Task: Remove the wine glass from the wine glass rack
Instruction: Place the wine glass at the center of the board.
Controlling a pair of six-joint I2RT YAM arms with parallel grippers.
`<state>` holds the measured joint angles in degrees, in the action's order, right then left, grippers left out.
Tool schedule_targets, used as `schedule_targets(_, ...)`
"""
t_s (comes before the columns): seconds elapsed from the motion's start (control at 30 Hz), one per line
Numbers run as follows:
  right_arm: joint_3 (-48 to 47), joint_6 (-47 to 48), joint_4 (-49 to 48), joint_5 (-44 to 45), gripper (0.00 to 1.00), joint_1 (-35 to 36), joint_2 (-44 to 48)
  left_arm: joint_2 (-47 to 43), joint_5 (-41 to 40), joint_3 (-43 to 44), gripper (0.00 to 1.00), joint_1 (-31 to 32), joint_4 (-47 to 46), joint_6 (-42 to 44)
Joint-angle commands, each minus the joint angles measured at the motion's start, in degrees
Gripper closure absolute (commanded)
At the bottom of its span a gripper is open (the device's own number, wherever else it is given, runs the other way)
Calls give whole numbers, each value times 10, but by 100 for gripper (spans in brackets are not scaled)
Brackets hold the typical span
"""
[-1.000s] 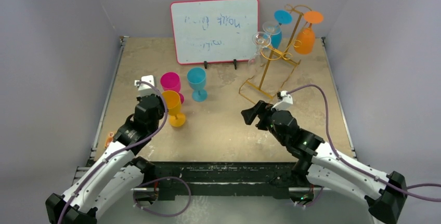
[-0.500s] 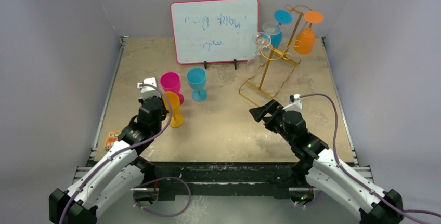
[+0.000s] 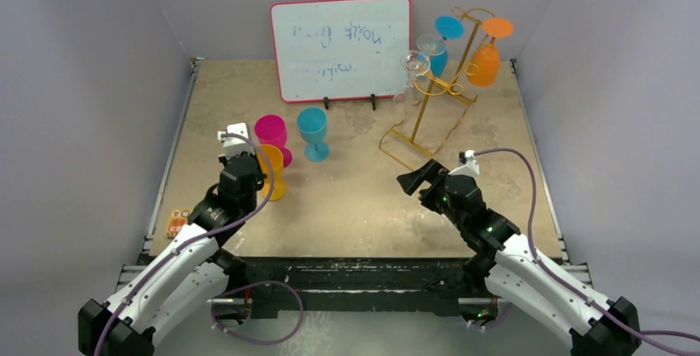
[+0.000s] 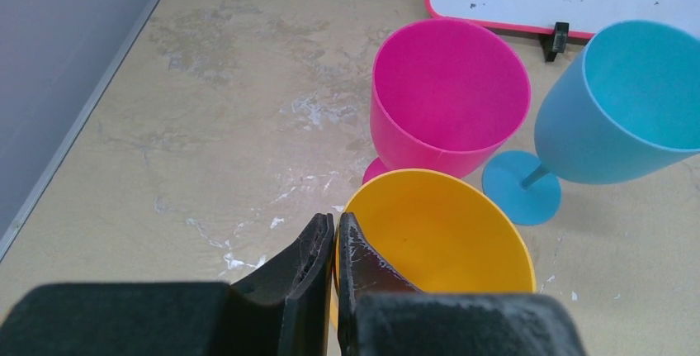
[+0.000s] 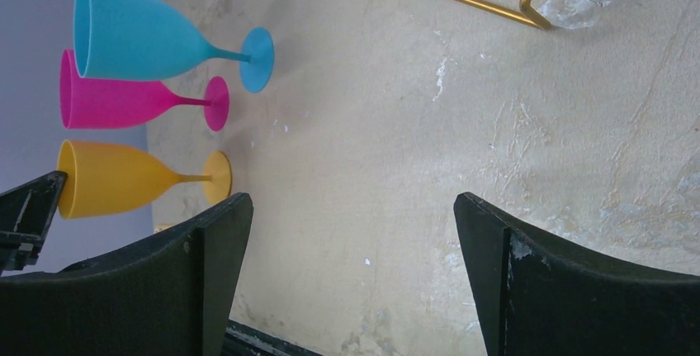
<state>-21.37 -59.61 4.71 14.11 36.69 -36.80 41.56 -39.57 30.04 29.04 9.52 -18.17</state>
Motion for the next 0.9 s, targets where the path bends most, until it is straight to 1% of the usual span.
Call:
schedule_targets(0.0, -32, -6, 10, 27, 5, -2, -1, 1, -16, -7, 96, 1, -56, 12)
schedule_targets(0.07, -32, -6, 12, 29, 5, -2, 2, 2, -24, -14, 96, 1, -66, 3)
schedule_targets(0.17, -34, -3, 14, 32, 5, -2, 7, 2, -41, -18, 91, 1, -71, -13)
schedule_targets(0.27, -38, 5, 20, 36, 5, -2, 9, 3, -48, -15, 89, 1, -65, -18)
schedule_targets(0.37, -43, 16, 25, 40, 4, -3, 9, 1, -56, -7, 81, 1, -49, -26)
schedule_targets(0.4, -44, 19, 27, 43, 4, -3, 9, 0, -55, -4, 76, 1, -40, -30)
schedule_targets(0.43, -47, 21, 28, 45, 4, -3, 9, -2, -55, 0, 69, 1, -32, -35)
schedule_targets(0.47, -48, 25, 28, 45, 4, -4, 9, -5, -55, 3, 64, 1, -26, -42)
schedule_targets(0.6, -57, 47, 27, 42, 4, -18, 6, -21, -55, 25, 54, 1, 12, -60)
schedule_targets(0.67, -63, 57, 30, 33, 4, -36, -2, -29, -63, 42, 50, 1, 39, -66)
schedule_targets(0.73, -63, 70, 23, 4, 4, -69, -12, -38, -72, 61, 46, 2, 68, -73)
schedule_targets(0.77, -61, 76, 16, -18, 3, -93, -19, -42, -80, 76, 41, 1, 85, -79)
schedule_targets(0.8, -57, 80, 4, -59, 3, -128, -26, -47, -93, 88, 35, 1, 104, -88)
schedule_targets(0.87, -44, 86, -20, -133, 3, -190, -37, -56, -122, 108, 31, 1, 139, -107)
